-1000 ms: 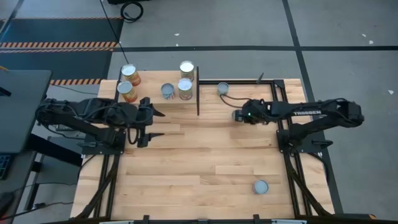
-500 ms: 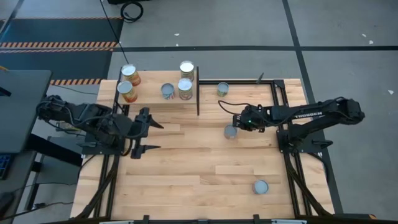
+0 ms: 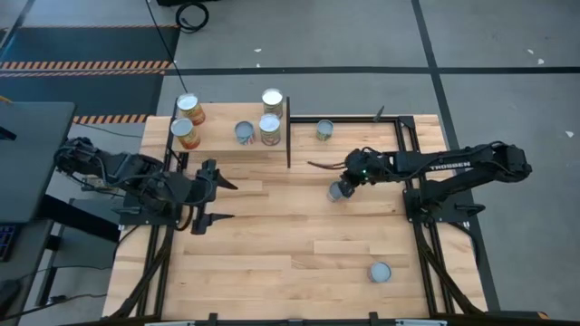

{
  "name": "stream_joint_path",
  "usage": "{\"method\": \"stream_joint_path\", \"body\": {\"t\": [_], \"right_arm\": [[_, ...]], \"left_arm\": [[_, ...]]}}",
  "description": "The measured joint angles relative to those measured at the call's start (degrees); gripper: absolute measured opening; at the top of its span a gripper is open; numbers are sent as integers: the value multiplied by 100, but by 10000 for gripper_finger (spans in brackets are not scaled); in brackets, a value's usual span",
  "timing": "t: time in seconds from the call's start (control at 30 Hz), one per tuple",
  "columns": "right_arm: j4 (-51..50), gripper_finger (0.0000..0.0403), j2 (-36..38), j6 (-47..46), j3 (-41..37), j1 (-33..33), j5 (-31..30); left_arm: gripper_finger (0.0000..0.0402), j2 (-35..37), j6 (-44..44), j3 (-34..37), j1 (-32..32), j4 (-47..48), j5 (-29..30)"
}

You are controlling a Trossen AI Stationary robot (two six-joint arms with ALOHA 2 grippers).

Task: Pick and place cans onto a shelf
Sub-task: Put the canned oranges on the shelf

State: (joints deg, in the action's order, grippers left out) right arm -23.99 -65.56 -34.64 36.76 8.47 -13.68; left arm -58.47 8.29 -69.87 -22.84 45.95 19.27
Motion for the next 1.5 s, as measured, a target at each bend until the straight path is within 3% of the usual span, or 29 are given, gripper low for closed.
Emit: {"method": "stream_joint_path", "body": {"t": [0.1, 0.2, 0.27, 0.47, 0.57, 0.73, 0.93, 1.13, 1.3, 1.5], "right_arm": [[43, 136, 0, 1065, 50, -63, -50], [-14, 188, 0, 1492, 54, -63, 295], [-72, 227, 0, 1625, 54, -67, 590], [28, 346, -24, 1500, 58, -185, 575], [-55, 386, -308, 1384, 279, -311, 742], [-1031, 398, -1227, 1383, 1287, -585, 568], [-2865, 398, -2272, -327, 2570, -443, 29], [-2705, 398, -2816, -1085, 2840, -426, 287], [-2898, 399, -3078, -1585, 2843, -324, 131], [-2713, 400, -3097, -2114, 2841, -301, 138]], "left_arm": [[352, -9, 14, 0, -138, -14, 238], [352, -8, 164, 0, -198, -100, 582], [352, -8, 224, 0, -197, -133, 781], [352, -8, 221, 0, -65, -144, 1354], [352, -8, 27, 0, 89, -146, 1417], [352, -8, -278, 0, 371, -161, 1418], [352, -8, -317, 0, 634, -157, 1400], [352, -8, -496, 0, 666, -104, 1393], [352, -8, -718, 0, 665, -109, 1395], [352, -8, -746, 0, 653, -1, 1388]]}}
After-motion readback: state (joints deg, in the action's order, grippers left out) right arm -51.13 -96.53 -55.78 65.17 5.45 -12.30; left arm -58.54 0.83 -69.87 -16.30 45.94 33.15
